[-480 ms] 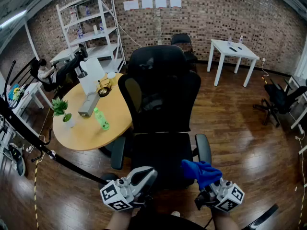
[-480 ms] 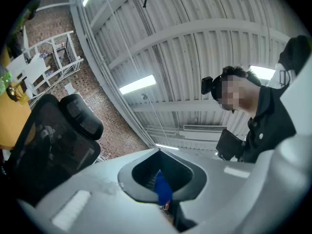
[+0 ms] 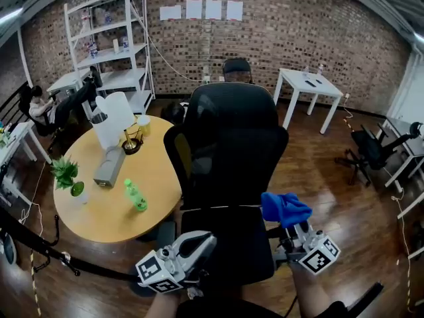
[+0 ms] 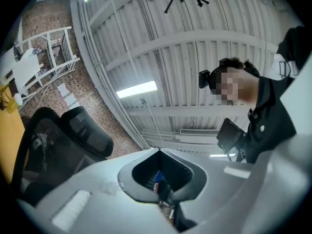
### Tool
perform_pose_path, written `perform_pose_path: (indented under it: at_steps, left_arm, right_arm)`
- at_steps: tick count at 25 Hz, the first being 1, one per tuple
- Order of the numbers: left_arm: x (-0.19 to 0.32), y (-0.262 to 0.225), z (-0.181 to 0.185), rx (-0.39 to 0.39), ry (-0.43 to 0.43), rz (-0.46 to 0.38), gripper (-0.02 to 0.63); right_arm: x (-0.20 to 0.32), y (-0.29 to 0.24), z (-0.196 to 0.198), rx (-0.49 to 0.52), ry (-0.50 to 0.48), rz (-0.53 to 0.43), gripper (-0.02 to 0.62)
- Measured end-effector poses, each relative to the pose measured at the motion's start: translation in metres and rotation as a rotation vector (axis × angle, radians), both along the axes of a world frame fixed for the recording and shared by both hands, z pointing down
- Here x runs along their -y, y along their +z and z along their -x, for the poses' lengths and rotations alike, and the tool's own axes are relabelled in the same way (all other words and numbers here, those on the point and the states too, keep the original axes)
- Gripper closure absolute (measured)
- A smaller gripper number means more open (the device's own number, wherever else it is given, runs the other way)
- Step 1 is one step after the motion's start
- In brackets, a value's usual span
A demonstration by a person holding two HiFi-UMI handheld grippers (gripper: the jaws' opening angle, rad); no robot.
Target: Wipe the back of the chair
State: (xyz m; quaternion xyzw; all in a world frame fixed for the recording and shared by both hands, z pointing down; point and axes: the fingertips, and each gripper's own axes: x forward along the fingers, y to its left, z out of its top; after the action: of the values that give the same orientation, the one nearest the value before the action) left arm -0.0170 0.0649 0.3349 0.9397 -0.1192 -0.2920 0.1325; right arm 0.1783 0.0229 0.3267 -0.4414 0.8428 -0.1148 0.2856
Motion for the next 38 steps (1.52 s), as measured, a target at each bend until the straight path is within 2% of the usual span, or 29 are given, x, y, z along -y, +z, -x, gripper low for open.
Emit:
perform_pose_path:
  at_steps: [5,11,15,19,25,27,32,35,38]
  left_arm:
    - [0.047,-0.003,0.022,0.019,0.037,-0.024,0.614]
    - [0.085,0.001,0.031,0.019,0.006,0.010,0.615]
    - [0.094,-0.001,0.038,0.019,-0.063,0.015,0.614]
    - [0.102,0.000,0.038,0.023,-0.134,0.022,0.614]
    - [0.104,-0.003,0.049,0.048,-0.223,0.011,0.614]
    - [0.106,-0.002,0.056,0.052,-0.259,0.015,0.614]
    - [0.112,-0.003,0.068,0.059,-0.320,0.024,0.614]
    - [0.117,-0.003,0.066,0.064,-0.319,0.029,0.614]
    - [0.122,0.000,0.065,0.066,-0.301,0.029,0.614]
  right_arm:
    - [0.071,-0.026,0.022,-0.060,0.049,-0.015,0.541]
    - [0.151,-0.054,0.025,-0.036,0.021,-0.023,0.541]
    - [0.210,-0.081,0.035,-0.033,-0.054,-0.084,0.541]
    - [0.269,-0.109,0.057,0.073,-0.156,-0.095,0.541]
    - [0.329,-0.128,0.135,0.215,-0.360,-0.076,0.541]
    - [0.346,-0.127,0.152,0.250,-0.389,-0.071,0.541]
    - [0.404,-0.097,0.154,0.354,-0.349,0.058,0.541]
    - [0.408,-0.097,0.143,0.353,-0.346,0.064,0.541]
    - [0.415,-0.088,0.120,0.375,-0.287,0.094,0.541]
